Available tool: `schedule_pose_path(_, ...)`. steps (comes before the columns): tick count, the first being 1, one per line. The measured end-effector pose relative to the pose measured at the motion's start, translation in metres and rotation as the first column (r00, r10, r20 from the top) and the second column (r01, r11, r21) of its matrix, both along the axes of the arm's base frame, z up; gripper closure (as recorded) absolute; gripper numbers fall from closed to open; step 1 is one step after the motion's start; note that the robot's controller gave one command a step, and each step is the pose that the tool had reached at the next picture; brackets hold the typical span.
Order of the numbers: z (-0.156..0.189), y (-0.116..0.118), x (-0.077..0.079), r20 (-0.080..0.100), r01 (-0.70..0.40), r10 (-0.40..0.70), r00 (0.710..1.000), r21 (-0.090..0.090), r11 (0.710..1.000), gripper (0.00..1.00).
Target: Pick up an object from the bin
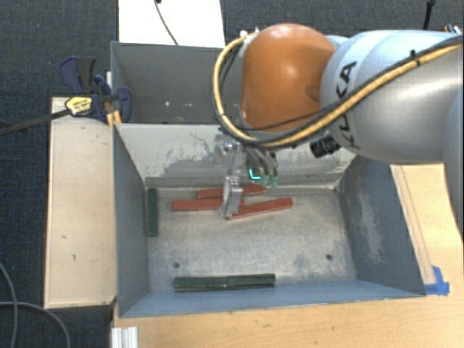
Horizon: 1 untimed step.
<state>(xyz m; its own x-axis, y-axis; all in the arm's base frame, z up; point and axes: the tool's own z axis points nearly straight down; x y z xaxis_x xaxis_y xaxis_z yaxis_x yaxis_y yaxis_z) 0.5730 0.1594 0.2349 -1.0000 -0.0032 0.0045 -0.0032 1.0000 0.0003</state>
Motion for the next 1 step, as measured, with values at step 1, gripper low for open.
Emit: schedule_pose_path(1,-0.1673,-0.0069,0.0149,0.002,0.325,-0.325,0.946,-0.001,0.946,0.0)
